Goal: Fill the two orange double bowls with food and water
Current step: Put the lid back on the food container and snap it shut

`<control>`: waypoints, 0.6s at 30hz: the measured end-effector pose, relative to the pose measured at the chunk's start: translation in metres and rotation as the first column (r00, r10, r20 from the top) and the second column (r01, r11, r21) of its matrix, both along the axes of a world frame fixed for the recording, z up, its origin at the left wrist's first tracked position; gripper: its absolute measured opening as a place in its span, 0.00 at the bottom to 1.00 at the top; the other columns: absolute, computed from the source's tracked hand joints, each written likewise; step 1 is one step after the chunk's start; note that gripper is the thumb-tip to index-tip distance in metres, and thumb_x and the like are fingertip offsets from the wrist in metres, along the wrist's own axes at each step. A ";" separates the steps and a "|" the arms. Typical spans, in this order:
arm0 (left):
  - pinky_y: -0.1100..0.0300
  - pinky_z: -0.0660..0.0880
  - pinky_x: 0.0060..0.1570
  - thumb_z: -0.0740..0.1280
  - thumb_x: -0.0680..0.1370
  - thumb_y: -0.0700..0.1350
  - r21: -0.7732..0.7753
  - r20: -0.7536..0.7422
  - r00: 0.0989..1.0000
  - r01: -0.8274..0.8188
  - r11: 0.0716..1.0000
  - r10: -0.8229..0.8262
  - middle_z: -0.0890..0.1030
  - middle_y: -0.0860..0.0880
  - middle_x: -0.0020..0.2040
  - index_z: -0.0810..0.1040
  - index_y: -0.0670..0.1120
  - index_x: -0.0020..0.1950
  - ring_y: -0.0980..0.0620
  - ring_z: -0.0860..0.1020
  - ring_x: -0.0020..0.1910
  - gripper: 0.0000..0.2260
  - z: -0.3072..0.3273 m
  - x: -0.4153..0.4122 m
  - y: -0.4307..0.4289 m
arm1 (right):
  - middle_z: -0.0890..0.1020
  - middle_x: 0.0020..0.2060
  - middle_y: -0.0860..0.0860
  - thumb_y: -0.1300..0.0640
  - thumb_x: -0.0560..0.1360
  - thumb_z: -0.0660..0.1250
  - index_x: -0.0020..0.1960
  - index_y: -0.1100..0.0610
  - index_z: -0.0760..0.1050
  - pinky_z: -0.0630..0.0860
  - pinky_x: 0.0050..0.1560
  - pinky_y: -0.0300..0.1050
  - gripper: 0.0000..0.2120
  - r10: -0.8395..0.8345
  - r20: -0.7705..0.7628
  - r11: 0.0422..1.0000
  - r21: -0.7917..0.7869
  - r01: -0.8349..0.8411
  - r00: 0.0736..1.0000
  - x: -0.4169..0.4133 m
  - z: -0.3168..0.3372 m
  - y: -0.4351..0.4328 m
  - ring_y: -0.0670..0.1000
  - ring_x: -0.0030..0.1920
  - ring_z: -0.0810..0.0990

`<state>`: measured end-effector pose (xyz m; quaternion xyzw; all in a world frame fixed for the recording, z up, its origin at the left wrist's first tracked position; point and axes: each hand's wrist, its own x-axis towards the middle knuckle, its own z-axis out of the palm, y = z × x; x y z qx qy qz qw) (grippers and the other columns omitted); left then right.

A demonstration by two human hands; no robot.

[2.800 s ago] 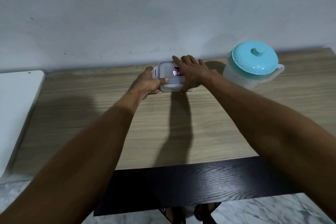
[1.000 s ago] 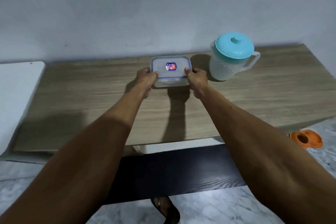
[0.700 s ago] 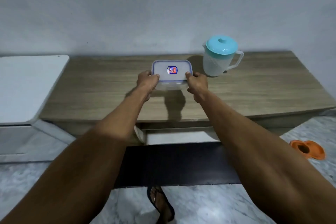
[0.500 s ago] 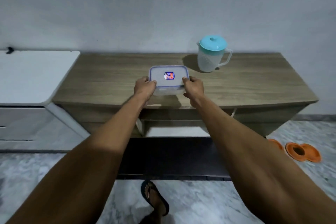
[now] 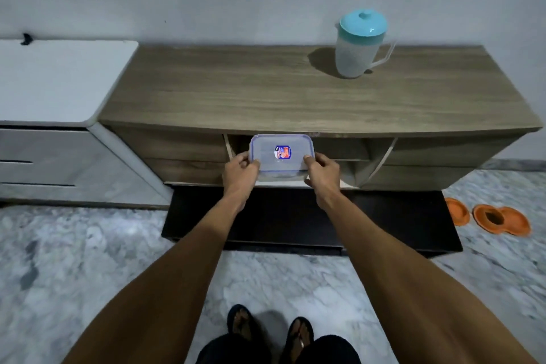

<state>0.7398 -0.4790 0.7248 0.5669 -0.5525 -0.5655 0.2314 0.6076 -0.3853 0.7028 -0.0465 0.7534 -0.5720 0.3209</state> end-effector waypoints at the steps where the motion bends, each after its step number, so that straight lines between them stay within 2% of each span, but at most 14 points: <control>1: 0.52 0.79 0.52 0.68 0.75 0.43 0.015 0.005 1.000 0.003 1.000 -0.003 0.84 0.49 0.51 0.79 0.48 0.63 0.51 0.80 0.47 0.16 -0.013 0.003 -0.001 | 0.83 0.55 0.53 0.52 0.76 0.68 0.62 0.56 0.79 0.79 0.60 0.58 0.16 0.007 0.020 1.000 0.006 -0.007 1.000 0.003 -0.014 -0.001 0.54 0.55 0.82; 4: 0.48 0.79 0.56 0.67 0.76 0.43 0.024 0.026 1.000 0.016 1.000 -0.016 0.83 0.50 0.51 0.79 0.49 0.61 0.49 0.81 0.52 0.14 -0.056 0.008 -0.010 | 0.82 0.57 0.54 0.51 0.77 0.68 0.64 0.56 0.78 0.80 0.59 0.58 0.17 0.032 0.034 0.999 0.015 -0.032 0.999 0.004 -0.061 -0.009 0.54 0.56 0.81; 7: 0.49 0.79 0.56 0.67 0.75 0.43 0.011 0.000 1.000 0.024 1.000 -0.024 0.84 0.49 0.51 0.79 0.48 0.61 0.49 0.81 0.51 0.14 -0.097 0.001 -0.029 | 0.83 0.55 0.54 0.52 0.76 0.68 0.62 0.57 0.79 0.79 0.60 0.57 0.16 0.001 0.024 1.000 0.005 -0.001 1.000 -0.001 -0.100 -0.029 0.54 0.55 0.82; 9: 0.52 0.80 0.53 0.68 0.74 0.41 -0.014 -0.020 1.000 0.011 1.000 -0.011 0.84 0.46 0.52 0.78 0.45 0.61 0.50 0.81 0.48 0.15 -0.121 -0.006 -0.045 | 0.84 0.54 0.55 0.48 0.71 0.69 0.61 0.58 0.79 0.79 0.60 0.59 0.21 -0.031 0.005 0.999 -0.006 0.031 1.000 -0.008 -0.122 -0.047 0.56 0.55 0.82; 11: 0.53 0.79 0.48 0.68 0.75 0.40 -0.043 -0.045 0.999 0.002 0.999 -0.004 0.83 0.44 0.53 0.76 0.43 0.60 0.49 0.80 0.45 0.14 -0.139 -0.016 -0.065 | 0.85 0.49 0.51 0.48 0.70 0.69 0.61 0.57 0.79 0.81 0.56 0.58 0.22 -0.014 -0.014 1.000 -0.017 0.014 1.000 -0.017 -0.141 -0.068 0.52 0.49 0.83; 13: 0.54 0.79 0.50 0.69 0.75 0.41 -0.069 -0.035 0.999 -0.017 0.997 0.015 0.82 0.45 0.52 0.74 0.43 0.60 0.49 0.80 0.47 0.15 -0.153 -0.026 -0.086 | 0.83 0.40 0.47 0.51 0.74 0.69 0.59 0.57 0.80 0.82 0.49 0.56 0.16 0.006 -0.049 0.999 -0.034 -0.008 0.999 -0.027 -0.154 -0.091 0.48 0.37 0.80; 14: 0.54 0.79 0.52 0.69 0.75 0.42 -0.083 -0.023 1.000 -0.022 0.996 0.020 0.81 0.46 0.51 0.74 0.44 0.60 0.48 0.80 0.49 0.15 -0.158 -0.031 -0.097 | 0.82 0.38 0.48 0.52 0.74 0.69 0.59 0.57 0.80 0.83 0.47 0.56 0.15 -0.001 -0.063 0.999 -0.041 -0.002 0.998 -0.032 -0.160 -0.103 0.47 0.35 0.78; 16: 0.53 0.78 0.55 0.68 0.74 0.43 -0.112 -0.013 1.000 0.003 0.994 -0.004 0.81 0.46 0.53 0.73 0.44 0.61 0.46 0.81 0.52 0.17 -0.174 -0.042 -0.119 | 0.84 0.45 0.53 0.52 0.74 0.70 0.59 0.59 0.80 0.84 0.47 0.57 0.17 -0.010 -0.081 0.999 -0.046 0.006 0.997 -0.043 -0.174 -0.126 0.49 0.36 0.79; 18: 0.49 0.76 0.61 0.67 0.74 0.44 -0.142 0.006 1.000 0.029 0.990 -0.028 0.80 0.41 0.59 0.69 0.41 0.67 0.42 0.79 0.59 0.22 -0.189 -0.053 -0.136 | 0.84 0.49 0.56 0.52 0.73 0.70 0.58 0.60 0.80 0.83 0.50 0.57 0.17 -0.014 -0.108 1.000 -0.028 0.011 0.994 -0.054 -0.190 -0.145 0.52 0.42 0.81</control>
